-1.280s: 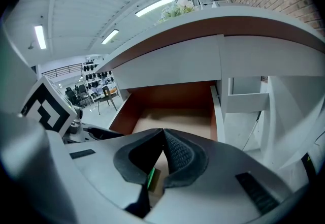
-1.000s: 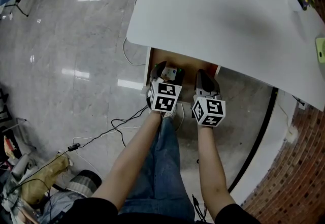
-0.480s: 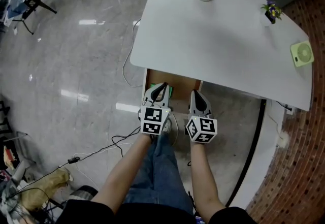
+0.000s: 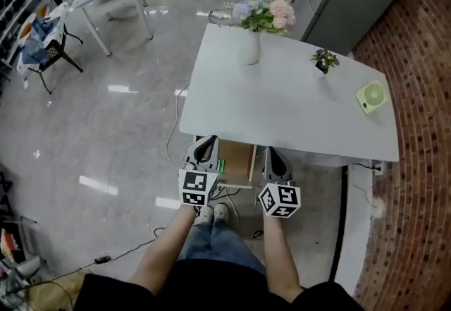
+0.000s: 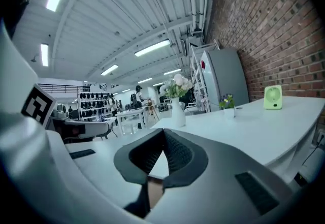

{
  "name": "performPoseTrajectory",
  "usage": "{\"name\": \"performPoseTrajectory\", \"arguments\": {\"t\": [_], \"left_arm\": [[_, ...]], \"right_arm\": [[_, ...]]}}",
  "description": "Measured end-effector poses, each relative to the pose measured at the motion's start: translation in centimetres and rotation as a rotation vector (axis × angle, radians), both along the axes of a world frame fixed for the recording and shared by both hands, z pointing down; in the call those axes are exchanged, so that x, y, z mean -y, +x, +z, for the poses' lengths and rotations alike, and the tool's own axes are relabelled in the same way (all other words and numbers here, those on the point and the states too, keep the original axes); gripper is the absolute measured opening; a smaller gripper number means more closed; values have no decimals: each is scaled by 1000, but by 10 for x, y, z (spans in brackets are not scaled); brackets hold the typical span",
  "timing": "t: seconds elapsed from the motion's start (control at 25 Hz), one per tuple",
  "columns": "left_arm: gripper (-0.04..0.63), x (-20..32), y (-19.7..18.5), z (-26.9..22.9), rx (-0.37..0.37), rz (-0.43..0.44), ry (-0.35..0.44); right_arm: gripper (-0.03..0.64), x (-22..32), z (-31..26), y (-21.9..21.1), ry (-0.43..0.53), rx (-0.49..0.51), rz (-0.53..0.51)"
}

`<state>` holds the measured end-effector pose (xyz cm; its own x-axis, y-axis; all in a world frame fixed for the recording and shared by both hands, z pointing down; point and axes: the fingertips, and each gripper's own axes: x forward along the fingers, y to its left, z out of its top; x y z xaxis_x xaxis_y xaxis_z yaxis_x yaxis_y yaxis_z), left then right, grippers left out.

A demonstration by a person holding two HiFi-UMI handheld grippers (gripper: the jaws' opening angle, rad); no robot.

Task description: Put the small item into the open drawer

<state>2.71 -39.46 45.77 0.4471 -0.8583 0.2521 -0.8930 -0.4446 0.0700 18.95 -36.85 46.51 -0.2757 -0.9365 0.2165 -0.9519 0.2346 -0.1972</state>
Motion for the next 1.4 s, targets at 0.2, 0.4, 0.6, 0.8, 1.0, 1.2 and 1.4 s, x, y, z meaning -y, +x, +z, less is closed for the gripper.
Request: {"name": "performPoseTrajectory", "arguments": {"t": [0.2,0.4,0.6,0.8,1.0,1.2,1.4], "left_arm": [[21,4,1,-69,-4,-1,114],[21,6,2,-118,-9,-4,204],[21,8,4,-143,-14,-3,255],[21,7,3,-143,-10,6,254],[21,9,2,-138,-7,16,245],[21,9,0,-133,-8,21,235],[21,12,-2,-129,-14,21,224]], "right_arm": [[2,-5,-69,16,117,-18,15],[2,-9,-113,24,204,-26,23],[2,-6,-142,25,269,-39,23],[1,-6,-141,27,266,-39,38],[0,-1,-140,27,252,-58,57],[0,0,-137,24,244,-65,60],[0,2,-136,23,236,-72,61]]}}
